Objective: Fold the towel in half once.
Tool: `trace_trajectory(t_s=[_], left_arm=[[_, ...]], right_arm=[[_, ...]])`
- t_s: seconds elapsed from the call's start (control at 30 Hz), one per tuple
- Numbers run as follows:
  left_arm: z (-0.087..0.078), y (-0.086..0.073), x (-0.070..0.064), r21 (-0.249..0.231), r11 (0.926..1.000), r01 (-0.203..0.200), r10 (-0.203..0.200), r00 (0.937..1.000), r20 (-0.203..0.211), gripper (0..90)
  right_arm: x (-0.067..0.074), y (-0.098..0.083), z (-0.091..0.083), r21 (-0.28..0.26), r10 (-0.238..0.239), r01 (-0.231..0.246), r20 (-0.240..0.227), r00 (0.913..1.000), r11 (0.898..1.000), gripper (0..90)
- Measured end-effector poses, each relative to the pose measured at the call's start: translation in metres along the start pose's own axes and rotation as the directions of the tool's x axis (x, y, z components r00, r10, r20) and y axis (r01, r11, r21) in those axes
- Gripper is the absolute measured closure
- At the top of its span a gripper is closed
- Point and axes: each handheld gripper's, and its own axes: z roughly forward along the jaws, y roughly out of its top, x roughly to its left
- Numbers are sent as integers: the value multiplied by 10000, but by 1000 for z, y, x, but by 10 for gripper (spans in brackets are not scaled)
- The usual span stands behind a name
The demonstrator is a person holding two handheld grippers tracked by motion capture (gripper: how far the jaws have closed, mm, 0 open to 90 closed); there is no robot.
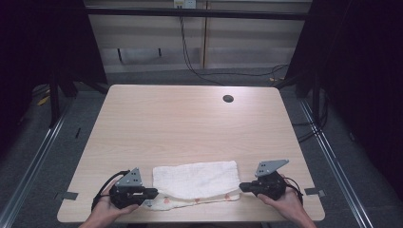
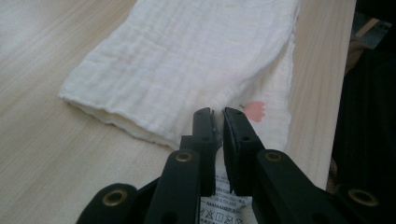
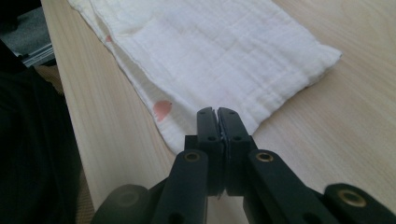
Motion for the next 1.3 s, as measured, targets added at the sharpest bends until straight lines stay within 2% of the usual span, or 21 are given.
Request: trace_trajectory(t_s=[0.07, 0.17, 0.27, 0.4, 0.5, 0.53, 0.57, 0.6, 0.63, 0.67, 0.77, 0.87, 0.9, 0.93, 1.07, 1.2, 1.23, 1.27, 1.3], left_arm=[[1, 1, -2, -3, 10000, -26, 26, 9996, 294, 838], [-1, 1, -1, -4, 10000, 39, -39, 9991, 413, 839], [-6, 0, 3, -347, 9989, 299, -283, 9985, 468, 837], [-7, 1, 11, -585, 9957, 724, -701, 9968, 396, 806], [-6, 3, 15, -565, 9953, 782, -763, 9965, 338, 753], [-6, 5, 18, -545, 9949, 843, -841, 9964, 59, 720], [-6, 5, 18, -545, 9949, 843, -841, 9964, 59, 702], [-6, 8, 22, -631, 9940, 898, -915, 9955, -230, 701], [-6, 8, 22, -631, 9940, 898, -915, 9955, -230, 697], [-5, 10, 25, -758, 9909, 1110, -1130, 9933, -227, 684], [-2, 13, 28, -699, 9913, 1118, -1141, 9930, -298, 653], [7, 17, 35, -436, 9920, 1188, -1202, 9922, -328, 619], [10, 18, 36, -299, 9912, 1289, -1301, 9906, -425, 604], [14, 16, 35, 1, 9933, 1158, -1155, 9907, -713, 556], [16, 12, 31, 150, 9942, 1068, -1055, 9917, -740, 563], [19, 12, 30, 223, 9977, 645, -620, 9934, -968, 611], [19, 11, 31, 152, 9980, 616, -598, 9934, -976, 644], [20, 10, 32, -18, 9974, 720, -718, 9924, -997, 656], [20, 10, 34, 9, 9971, 761, -756, 9921, -996, 691]], right_arm=[[-1, -2, 0, -54, 147, -147, 5, 9999, 9999, 880], [0, -5, 1, -94, 322, -323, -82, 9994, 9994, 849], [2, -6, 0, -106, 319, -320, -111, 9994, 9994, 816], [6, -3, -6, -548, 471, -490, -348, 9983, 9973, 753], [8, -2, -8, -631, 605, -617, -217, 9979, 9961, 737], [9, -1, -8, -645, 564, -578, -232, 9981, 9962, 725], [9, -1, -8, -645, 564, -578, -232, 9981, 9962, 725], [7, 3, -5, -740, 574, -586, -178, 9982, 9955, 720], [7, 3, -5, -740, 574, -586, -178, 9982, 9955, 720], [5, 9, -1, -761, 529, -532, -58, 9986, 9957, 700], [3, 17, 7, -720, 515, -518, -60, 9987, 9961, 667], [2, 30, 22, -596, 371, -385, -244, 9990, 9975, 607], [3, 34, 28, -525, 304, -315, -229, 9993, 9981, 591], [7, 40, 40, -405, 86, -109, -572, 9983, 9991, 582], [13, 46, 53, -254, -143, 127, -627, 9979, 9996, 551], [19, 44, 60, -84, -514, 511, -465, 9976, 9987, 563], [21, 43, 58, -277, -765, 755, -349, 9965, 9968, 587], [20, 44, 57, -387, -759, 743, -414, 9963, 9965, 593], [19, 44, 56, -430, -736, 718, -417, 9964, 9965, 588]])
